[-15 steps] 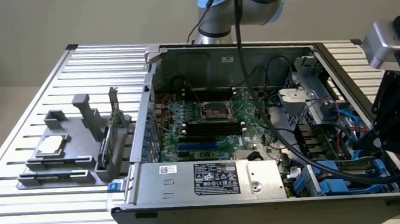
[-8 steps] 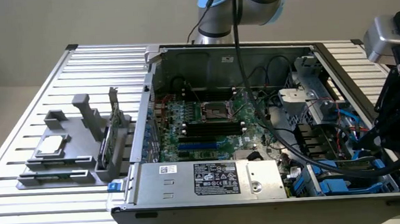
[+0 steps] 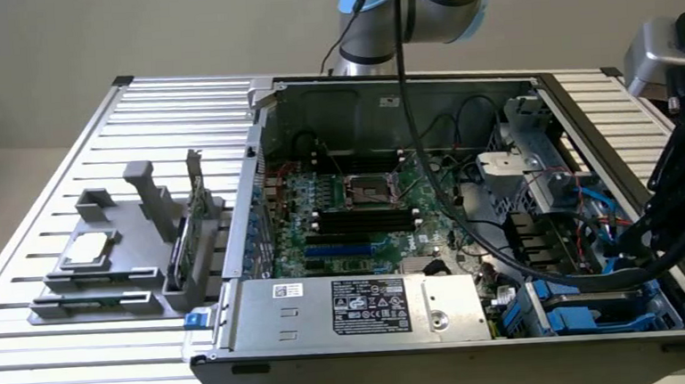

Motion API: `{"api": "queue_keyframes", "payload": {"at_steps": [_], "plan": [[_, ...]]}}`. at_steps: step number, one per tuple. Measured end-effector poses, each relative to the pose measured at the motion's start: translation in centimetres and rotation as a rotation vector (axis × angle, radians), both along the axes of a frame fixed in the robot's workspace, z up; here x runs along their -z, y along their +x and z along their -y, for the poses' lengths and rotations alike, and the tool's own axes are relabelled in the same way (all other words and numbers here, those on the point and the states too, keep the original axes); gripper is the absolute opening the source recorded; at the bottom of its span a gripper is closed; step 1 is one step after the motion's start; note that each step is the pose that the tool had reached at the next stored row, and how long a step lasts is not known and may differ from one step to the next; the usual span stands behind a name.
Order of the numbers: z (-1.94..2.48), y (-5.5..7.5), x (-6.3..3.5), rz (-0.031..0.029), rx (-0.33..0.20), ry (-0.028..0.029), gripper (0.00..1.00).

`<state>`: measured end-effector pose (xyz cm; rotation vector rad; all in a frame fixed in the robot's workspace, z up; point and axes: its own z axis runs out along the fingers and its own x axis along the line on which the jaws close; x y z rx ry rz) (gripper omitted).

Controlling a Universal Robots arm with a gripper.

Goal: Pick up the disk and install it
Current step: 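Insert the first disk wire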

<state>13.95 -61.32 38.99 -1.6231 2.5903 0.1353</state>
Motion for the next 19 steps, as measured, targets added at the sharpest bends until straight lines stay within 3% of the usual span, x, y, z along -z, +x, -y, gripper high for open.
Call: {"api": "queue_keyframes", "payload": {"at_steps": [19], "plan": [[0.00,0.00,-0.18,-0.0028,0.230,0.0051,0.11]]}}
